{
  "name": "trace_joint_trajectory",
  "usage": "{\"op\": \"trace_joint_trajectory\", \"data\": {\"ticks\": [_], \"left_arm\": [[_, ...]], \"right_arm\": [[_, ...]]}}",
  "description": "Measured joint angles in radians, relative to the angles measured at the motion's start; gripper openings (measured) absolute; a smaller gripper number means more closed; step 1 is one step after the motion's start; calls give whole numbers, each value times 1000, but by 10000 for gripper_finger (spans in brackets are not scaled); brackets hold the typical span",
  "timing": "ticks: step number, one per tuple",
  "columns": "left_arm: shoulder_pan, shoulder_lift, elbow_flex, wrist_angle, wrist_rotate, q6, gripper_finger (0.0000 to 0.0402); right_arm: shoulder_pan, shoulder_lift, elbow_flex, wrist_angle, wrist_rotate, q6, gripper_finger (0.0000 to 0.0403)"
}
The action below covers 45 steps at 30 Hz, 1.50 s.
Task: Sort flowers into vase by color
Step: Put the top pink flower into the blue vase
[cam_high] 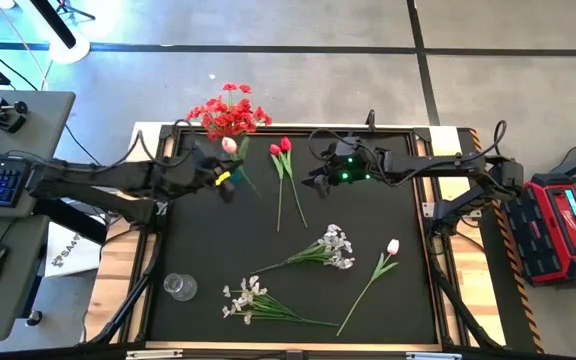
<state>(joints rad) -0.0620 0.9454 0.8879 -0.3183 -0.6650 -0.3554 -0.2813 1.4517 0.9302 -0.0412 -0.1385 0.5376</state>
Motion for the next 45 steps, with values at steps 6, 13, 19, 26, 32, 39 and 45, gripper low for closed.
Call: {"op": "trace_joint_trajectory", "data": {"ticks": [6, 13, 19, 26, 32, 39, 45], "left_arm": [[0, -54, -1, -116, -116, 29, 0], [0, -88, -1, -90, -163, 138, 0], [5, -112, 0, -8, -206, 240, 0], [5, -116, 0, 61, -228, 364, 0], [20, -135, 0, 61, -240, 372, 0], [56, -156, 57, -24, -238, 393, 0], [109, -154, 68, -98, -167, 338, 0]], "right_arm": [[-2, 0, 0, -1, 3, -19, 233], [-2, 0, 0, -3, 4, -19, 233], [-2, 0, 0, -3, 15, -22, 233], [-27, 0, 0, -3, 17, 6, 233], [-48, 0, 0, -4, 10, 25, 233], [-53, 0, 0, -7, 6, 31, 233], [-53, 0, 0, -7, 6, 30, 233]]}}
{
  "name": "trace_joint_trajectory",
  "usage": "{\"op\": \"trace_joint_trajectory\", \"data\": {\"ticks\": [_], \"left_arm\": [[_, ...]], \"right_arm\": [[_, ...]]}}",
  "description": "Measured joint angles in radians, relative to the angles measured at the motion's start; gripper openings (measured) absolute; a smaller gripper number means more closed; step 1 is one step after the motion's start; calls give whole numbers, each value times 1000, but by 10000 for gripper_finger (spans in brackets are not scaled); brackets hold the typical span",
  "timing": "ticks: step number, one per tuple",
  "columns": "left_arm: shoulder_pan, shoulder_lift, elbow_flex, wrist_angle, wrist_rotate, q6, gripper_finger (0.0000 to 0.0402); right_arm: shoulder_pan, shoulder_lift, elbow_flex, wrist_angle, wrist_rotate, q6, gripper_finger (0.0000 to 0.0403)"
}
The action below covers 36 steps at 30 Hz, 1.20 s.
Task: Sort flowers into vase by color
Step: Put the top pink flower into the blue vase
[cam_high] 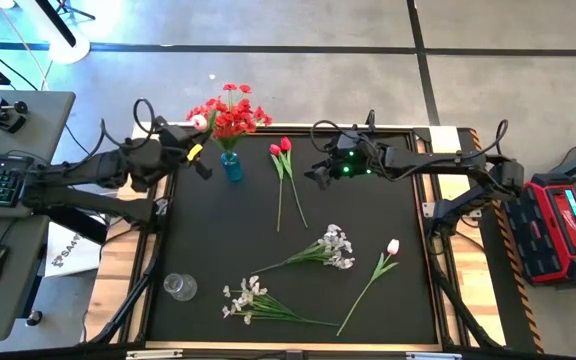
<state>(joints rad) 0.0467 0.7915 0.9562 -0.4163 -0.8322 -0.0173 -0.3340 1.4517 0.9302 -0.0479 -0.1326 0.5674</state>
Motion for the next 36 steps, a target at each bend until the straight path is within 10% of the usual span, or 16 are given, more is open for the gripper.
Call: {"op": "trace_joint_trajectory", "data": {"ticks": [36], "left_arm": [[203, 246, -43, -80, 148, -218, 15]], "right_arm": [[1, 0, 0, -1, -2, 27, 233]]}}
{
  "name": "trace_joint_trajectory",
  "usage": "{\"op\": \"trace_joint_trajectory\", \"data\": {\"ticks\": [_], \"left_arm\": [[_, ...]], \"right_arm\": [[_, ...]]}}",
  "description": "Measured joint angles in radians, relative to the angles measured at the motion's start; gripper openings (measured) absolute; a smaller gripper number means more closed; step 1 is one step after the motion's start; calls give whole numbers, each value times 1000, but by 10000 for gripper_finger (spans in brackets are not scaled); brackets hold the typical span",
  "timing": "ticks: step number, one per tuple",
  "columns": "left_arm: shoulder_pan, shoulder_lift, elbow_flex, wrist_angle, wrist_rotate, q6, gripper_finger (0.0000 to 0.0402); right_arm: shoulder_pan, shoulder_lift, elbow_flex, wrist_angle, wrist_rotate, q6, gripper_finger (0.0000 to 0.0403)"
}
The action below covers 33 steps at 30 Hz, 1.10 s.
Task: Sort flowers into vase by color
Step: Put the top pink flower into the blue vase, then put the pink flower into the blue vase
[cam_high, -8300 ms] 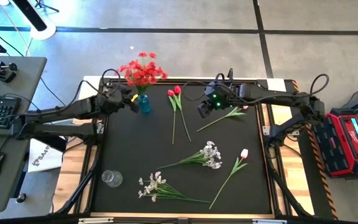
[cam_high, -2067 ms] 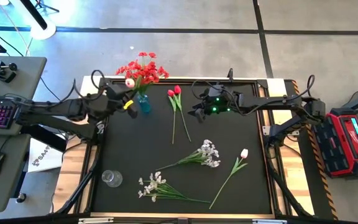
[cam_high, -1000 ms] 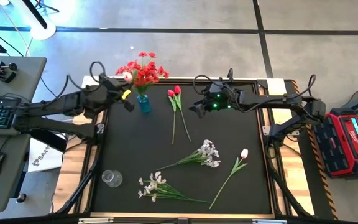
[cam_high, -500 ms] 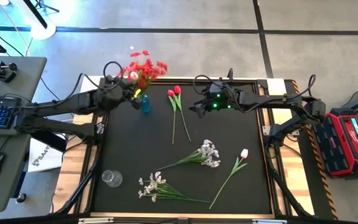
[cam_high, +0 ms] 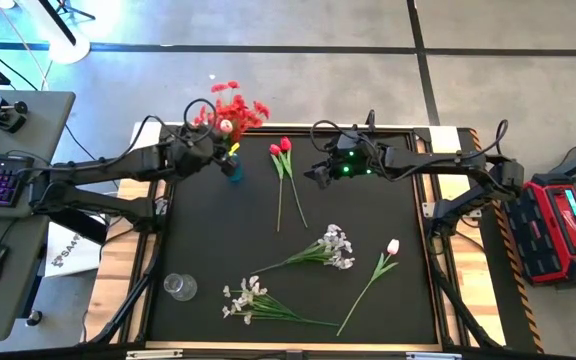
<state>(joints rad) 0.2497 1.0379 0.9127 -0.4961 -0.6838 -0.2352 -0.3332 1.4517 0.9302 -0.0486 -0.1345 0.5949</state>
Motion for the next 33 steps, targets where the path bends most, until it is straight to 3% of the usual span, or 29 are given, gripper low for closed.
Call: {"op": "trace_joint_trajectory", "data": {"ticks": [6, 19, 26, 33], "left_arm": [[4, 5, 0, -37, 20, -46, 38], [5, -23, 50, -73, 51, -60, 162], [5, -30, 95, -201, 84, -83, 218], [5, -30, 120, -322, 190, -134, 232]], "right_arm": [[0, 0, 0, -2, 0, 4, 233], [0, 0, 0, -26, 0, 16, 233], [0, 0, 0, -59, 8, 138, 233], [1, 0, 0, -175, 11, 264, 233]]}}
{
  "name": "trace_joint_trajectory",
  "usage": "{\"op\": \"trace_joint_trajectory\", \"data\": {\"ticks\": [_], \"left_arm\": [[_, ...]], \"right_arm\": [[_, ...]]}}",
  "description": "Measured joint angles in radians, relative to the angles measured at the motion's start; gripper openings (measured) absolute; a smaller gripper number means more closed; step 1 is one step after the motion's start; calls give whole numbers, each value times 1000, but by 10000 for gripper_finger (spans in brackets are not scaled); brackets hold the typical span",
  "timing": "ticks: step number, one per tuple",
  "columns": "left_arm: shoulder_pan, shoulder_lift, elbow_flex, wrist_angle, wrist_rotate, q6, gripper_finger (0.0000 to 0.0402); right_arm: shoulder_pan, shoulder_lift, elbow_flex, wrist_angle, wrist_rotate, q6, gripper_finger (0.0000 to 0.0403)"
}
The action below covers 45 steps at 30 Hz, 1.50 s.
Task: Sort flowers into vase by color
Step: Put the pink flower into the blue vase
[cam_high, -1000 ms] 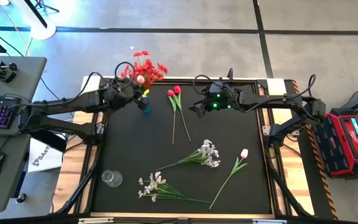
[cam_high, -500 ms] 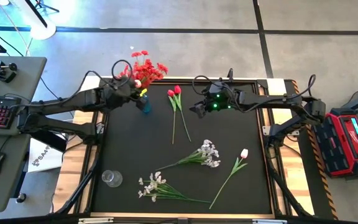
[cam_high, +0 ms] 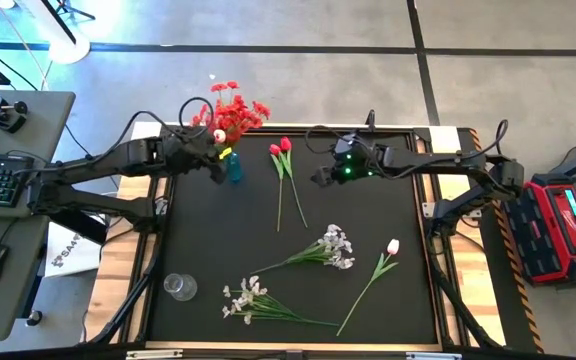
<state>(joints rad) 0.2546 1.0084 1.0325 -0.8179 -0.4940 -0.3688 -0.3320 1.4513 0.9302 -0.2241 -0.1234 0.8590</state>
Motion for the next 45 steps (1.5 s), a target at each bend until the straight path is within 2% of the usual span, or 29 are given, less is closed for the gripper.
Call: {"op": "trace_joint_trajectory", "data": {"ticks": [5, 9, 11, 18, 22, 28, 33, 36, 43, 45], "left_arm": [[0, -15, 9, 5, 121, -34, 232], [0, -14, 65, -42, 154, -123, 231], [0, -13, 95, -88, 164, -142, 230], [-10, -30, 162, -345, 200, -251, 229], [-44, -64, 162, -409, 200, -298, 229], [-104, -115, 85, -318, 212, -252, 229], [-157, -157, -21, -191, 339, -231, 228], [-204, -175, -74, -130, 382, -232, 228], [-289, -164, -161, -38, 381, -219, 228], [-301, -157, -184, -15, 383, -214, 228]], "right_arm": [[23, -4, 0, -144, -21, 57, 233], [56, -16, 0, -205, -183, 65, 233], [83, -22, 0, -223, -218, 83, 233], [209, -23, 0, -327, -206, 157, 233], [287, -24, 0, -375, -192, 257, 233], [425, -41, 0, -387, -120, 548, 233], [578, -42, 0, -388, -46, 854, 233], [664, -40, 0, -413, -32, 1021, 233], [830, -40, 0, -645, 46, 1367, 233], [847, -40, 0, -698, 43, 1400, 231]]}}
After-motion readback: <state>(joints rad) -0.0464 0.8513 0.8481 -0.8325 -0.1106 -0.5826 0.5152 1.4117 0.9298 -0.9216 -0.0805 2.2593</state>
